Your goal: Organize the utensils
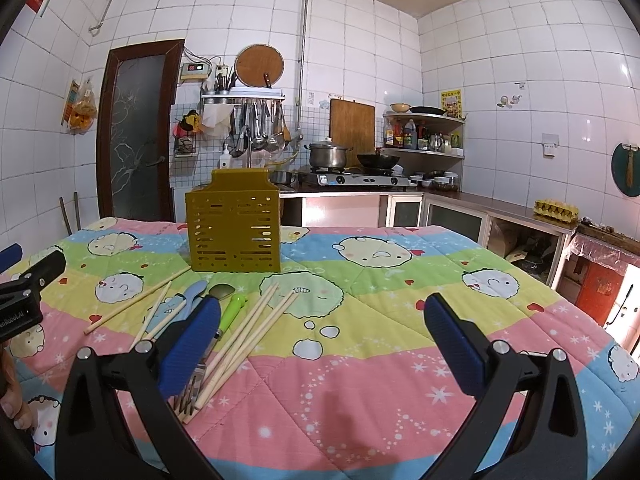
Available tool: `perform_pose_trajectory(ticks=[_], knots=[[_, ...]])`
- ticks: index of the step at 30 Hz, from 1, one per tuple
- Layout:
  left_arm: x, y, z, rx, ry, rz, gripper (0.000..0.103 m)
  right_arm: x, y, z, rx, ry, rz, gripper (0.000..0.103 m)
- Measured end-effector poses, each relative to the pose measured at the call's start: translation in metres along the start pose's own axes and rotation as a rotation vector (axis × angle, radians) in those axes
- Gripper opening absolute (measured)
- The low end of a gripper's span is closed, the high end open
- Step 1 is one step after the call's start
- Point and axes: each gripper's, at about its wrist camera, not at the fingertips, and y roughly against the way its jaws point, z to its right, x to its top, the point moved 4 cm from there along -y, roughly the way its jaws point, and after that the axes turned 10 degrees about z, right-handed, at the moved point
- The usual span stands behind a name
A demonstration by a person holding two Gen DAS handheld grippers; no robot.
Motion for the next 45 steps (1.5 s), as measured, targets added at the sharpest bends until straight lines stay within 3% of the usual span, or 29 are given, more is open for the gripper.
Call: perform_pose_trajectory(ticks=[14, 23, 31, 35, 39, 45], knots=[[-0.002, 0.000, 0.000, -0.003, 0.002, -0.001, 0.098, 0.002, 0.004, -0.003, -0.003, 0.021, 0.020, 0.099], [-0.003, -0.005, -0.004, -0.009, 0.023, -0.045, 0.098, -0.001, 0.002, 0.003, 0.018, -0.030, 0.003, 0.099], [0.000, -0.024, -0.002, -0.048, 0.021, -0.137, 0.098, -0.002, -0.019, 0.006, 0.011, -0.080, -0.085, 0.099], [0.012, -0.045, -0.002, -0.093, 0.018, -0.173, 0.098, 0.000, -0.040, 0.003, -0.040, -0.075, -0.133, 0.099], [0.019, -0.080, -0.002, -0.124, 0.006, -0.225, 0.098, -0.005, -0.074, -0.004, -0.075, -0.041, -0.253, 0.099], [0.006, -0.136, 0.001, -0.152, -0.035, -0.331, 0.098, -0.016, -0.116, -0.007, -0.098, -0.079, -0.352, 0.099]])
